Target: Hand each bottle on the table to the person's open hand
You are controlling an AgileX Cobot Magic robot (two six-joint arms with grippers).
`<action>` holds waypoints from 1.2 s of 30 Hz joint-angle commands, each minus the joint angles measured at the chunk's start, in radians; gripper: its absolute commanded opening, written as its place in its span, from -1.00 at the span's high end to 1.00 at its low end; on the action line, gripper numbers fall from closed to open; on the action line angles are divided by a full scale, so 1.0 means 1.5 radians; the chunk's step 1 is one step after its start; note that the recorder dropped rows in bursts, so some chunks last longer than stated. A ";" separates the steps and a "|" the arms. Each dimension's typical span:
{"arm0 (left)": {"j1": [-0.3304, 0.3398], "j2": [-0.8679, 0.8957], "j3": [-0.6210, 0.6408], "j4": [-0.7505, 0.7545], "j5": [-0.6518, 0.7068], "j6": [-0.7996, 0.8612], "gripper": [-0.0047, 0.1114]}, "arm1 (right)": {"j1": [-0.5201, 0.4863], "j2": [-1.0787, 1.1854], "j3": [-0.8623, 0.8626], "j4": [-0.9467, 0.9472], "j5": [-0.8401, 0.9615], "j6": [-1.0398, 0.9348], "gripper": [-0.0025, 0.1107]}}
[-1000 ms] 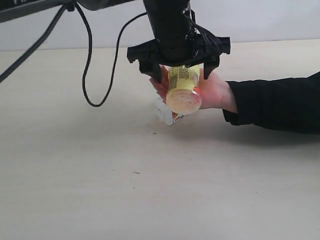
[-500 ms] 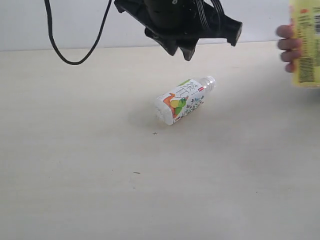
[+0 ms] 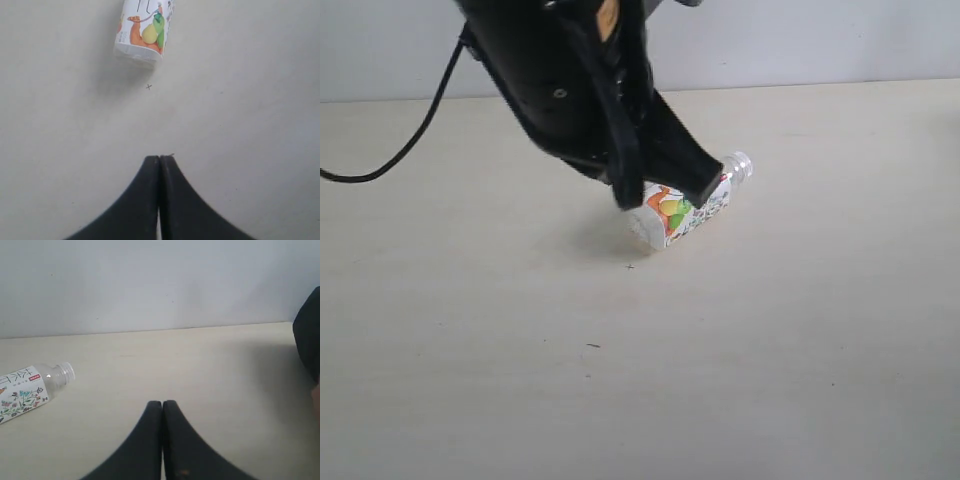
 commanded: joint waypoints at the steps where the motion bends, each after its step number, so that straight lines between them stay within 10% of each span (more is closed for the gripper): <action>1: -0.004 -0.071 0.092 0.008 -0.061 -0.005 0.92 | -0.003 -0.004 0.003 -0.001 -0.004 0.001 0.95; 17: -0.004 -0.130 0.332 0.008 -0.271 -0.023 0.92 | -0.003 -0.004 0.003 -0.001 -0.004 0.001 0.95; 20: -0.004 -0.145 0.421 0.009 -0.419 -0.038 0.92 | -0.003 -0.004 0.003 -0.001 -0.004 0.001 0.95; 24: -0.001 -0.254 0.623 0.032 -0.829 -0.035 0.92 | -0.003 -0.004 0.003 -0.001 -0.004 0.001 0.95; 27: 0.036 -0.362 0.761 0.029 -1.084 -0.023 0.92 | -0.003 -0.004 0.003 -0.001 -0.004 0.001 0.95; 36: 0.203 -0.432 0.792 -0.034 -1.076 0.035 0.92 | -0.003 -0.004 0.003 -0.001 -0.004 0.001 0.95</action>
